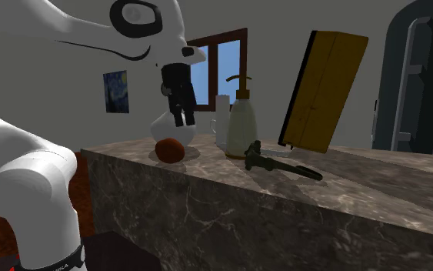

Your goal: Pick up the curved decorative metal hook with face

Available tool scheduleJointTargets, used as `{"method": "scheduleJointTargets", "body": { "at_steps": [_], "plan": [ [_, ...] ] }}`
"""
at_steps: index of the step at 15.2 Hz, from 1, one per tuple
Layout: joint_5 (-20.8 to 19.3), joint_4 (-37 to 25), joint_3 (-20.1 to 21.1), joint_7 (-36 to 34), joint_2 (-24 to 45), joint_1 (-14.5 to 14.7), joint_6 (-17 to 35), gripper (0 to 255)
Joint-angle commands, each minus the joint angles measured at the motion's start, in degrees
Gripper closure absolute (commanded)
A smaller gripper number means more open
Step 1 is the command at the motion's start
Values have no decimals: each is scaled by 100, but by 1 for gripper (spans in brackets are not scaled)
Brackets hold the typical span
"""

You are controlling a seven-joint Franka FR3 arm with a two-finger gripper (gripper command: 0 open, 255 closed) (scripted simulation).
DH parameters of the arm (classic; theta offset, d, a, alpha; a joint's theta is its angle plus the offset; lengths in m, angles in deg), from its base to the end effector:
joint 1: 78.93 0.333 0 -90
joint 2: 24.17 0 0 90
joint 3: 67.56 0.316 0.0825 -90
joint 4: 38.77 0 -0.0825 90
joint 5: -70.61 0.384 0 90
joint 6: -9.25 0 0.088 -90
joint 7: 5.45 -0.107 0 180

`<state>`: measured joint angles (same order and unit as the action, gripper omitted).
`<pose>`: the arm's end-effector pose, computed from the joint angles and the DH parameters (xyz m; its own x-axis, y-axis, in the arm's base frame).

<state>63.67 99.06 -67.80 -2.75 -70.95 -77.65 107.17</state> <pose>0.3120 -0.0061 0.5899 0.9902 0.0823 0.1130 0.0683 -0.9900 0.1232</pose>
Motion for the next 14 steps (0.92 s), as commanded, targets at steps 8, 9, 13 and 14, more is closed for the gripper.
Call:
{"method": "scheduleJointTargets", "body": {
  "at_steps": [8, 9, 13, 14],
  "plan": [
    [145, -1535, -603, 95, 2044, -303, -241, 0],
    [187, -1774, -689, 118, 2330, -339, -306, 0],
    [412, -2789, -1027, 235, 3476, -489, -635, 0],
    [482, -3059, -1110, 270, 3766, -532, -736, 0]
  ]
}}
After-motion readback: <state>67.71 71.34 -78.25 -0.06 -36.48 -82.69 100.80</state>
